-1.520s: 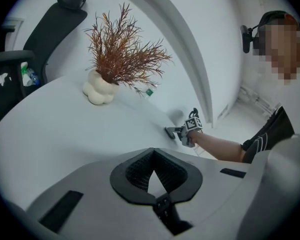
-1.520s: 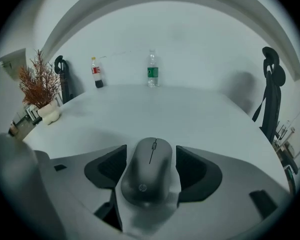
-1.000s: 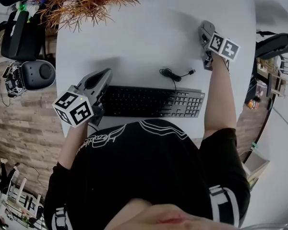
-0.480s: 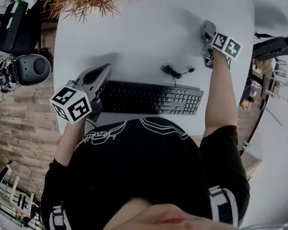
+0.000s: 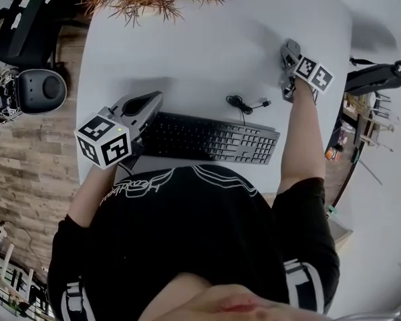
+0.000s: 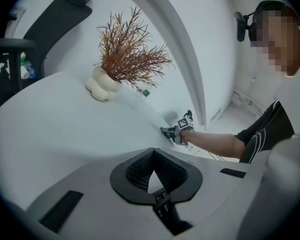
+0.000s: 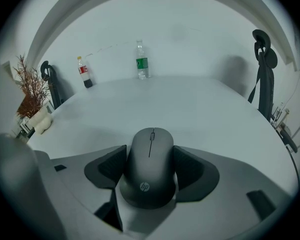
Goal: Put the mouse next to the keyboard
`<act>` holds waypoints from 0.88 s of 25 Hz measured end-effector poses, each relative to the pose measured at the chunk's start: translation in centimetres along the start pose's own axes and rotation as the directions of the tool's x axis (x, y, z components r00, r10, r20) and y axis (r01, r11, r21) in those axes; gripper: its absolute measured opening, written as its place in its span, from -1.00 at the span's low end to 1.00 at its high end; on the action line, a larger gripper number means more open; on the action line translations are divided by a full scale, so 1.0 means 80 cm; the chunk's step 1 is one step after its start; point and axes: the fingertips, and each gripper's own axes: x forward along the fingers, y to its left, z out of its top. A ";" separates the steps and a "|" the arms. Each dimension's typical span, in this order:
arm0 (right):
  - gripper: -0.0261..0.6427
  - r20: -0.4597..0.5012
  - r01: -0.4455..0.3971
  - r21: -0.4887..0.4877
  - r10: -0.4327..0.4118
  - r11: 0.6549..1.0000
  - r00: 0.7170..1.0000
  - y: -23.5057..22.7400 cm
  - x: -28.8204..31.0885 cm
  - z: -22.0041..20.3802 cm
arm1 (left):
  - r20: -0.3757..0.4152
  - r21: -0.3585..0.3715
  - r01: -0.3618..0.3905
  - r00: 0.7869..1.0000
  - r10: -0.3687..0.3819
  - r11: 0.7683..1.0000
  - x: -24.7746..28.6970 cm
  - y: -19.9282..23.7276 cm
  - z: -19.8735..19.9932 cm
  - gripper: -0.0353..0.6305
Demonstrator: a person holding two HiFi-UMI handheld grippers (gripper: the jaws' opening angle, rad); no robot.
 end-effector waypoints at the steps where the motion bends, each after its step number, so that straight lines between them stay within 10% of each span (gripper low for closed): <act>1: -0.13 0.008 0.003 0.010 -0.003 1.000 1.000 -0.001 0.000 0.001 | 0.002 0.002 -0.002 1.000 0.002 1.000 -0.002 0.001 0.002 -0.87; 22: -0.13 0.256 -0.127 0.015 0.119 0.992 0.959 0.003 -0.108 0.047 | 0.048 0.124 -0.078 0.996 0.073 0.989 -0.013 -0.076 0.012 -0.87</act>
